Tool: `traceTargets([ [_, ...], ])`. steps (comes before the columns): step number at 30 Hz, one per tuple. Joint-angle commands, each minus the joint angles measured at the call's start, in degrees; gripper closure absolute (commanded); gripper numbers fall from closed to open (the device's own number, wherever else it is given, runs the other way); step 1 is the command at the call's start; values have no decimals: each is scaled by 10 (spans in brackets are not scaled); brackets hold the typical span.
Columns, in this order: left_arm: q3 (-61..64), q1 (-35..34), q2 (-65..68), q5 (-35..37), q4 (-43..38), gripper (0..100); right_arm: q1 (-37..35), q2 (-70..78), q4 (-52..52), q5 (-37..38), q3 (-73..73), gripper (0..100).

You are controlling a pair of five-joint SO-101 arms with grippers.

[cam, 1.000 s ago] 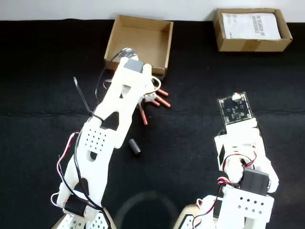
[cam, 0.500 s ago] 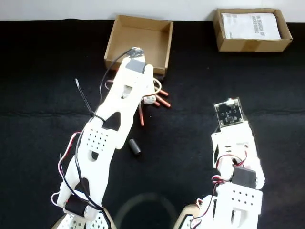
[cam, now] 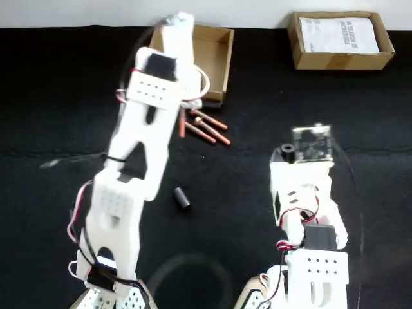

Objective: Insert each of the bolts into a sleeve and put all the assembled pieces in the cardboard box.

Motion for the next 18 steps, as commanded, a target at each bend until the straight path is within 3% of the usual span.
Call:
traceTargets([
  [1,58,-23,-123,-19,1,991,-42,-3,-13,-120,-37,991],
  [7,259,-15,-304,-24,0,991,-87,-7,-13,-195,-38,991],
  [15,454,39,-556,-24,-3,991,-180,-178,-11,-186,-37,991],
  [18,502,59,-621,-24,-3,991,-207,-243,-6,-149,-32,991],
])
